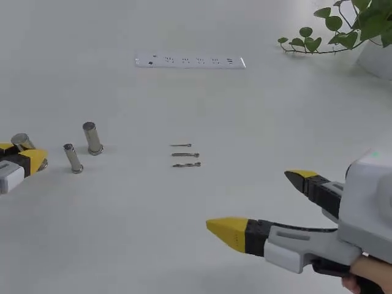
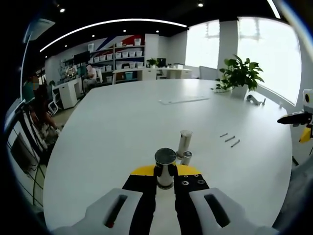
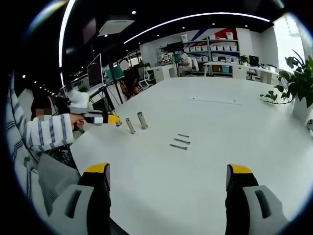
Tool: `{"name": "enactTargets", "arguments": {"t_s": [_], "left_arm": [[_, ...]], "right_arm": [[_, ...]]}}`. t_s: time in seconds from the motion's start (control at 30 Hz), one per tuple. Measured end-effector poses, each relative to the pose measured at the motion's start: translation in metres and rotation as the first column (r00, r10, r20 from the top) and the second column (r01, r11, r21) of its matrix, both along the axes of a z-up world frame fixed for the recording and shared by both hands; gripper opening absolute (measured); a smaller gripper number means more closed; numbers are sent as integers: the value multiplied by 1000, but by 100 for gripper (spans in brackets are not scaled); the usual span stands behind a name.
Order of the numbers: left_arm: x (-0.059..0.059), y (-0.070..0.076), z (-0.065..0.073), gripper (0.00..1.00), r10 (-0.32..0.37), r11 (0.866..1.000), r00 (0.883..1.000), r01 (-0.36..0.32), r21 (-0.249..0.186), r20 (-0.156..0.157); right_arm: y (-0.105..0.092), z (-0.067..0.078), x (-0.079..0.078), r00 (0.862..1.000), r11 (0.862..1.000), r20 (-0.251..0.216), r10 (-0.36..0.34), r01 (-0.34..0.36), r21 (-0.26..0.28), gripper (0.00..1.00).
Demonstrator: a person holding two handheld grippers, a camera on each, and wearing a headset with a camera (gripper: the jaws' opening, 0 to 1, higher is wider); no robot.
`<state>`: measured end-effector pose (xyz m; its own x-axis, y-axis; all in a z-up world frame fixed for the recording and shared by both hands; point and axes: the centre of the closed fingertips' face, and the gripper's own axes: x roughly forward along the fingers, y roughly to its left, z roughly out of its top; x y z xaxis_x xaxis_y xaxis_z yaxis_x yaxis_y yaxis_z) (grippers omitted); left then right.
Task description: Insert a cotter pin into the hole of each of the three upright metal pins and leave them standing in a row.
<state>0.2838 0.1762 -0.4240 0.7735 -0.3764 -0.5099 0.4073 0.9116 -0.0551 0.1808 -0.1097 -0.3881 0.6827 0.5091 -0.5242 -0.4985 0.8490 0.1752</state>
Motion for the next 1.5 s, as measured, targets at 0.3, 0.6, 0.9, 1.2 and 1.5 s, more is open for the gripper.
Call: {"name": "enactTargets", "arguments": {"t_s": [0.3, 0.6, 0.9, 1.2, 1.5], "left_arm": [[-30, -21, 11, 9, -84, 996, 996, 84, 31, 22], [-50, -69, 19, 9, -212, 977, 977, 211, 19, 28], [-63, -117, 15, 9, -298, 955, 954, 297, 26, 40], [-73, -134, -1, 9, -339, 940, 941, 338, 49, 7], [-75, -137, -20, 9, -313, 948, 949, 314, 42, -34]], "right_arm": [[-3, 1, -6, 1000, 1000, 6, 14, -14, 3, 98], [-12, 2, -12, 999, 999, 18, 32, -31, -24, 97], [-11, 9, -13, 998, 996, 36, 60, -57, -62, 97], [-17, 12, -13, 996, 993, 59, 65, -58, -103, 97], [-16, 12, -19, 997, 994, 58, 57, -52, -98, 96]]}}
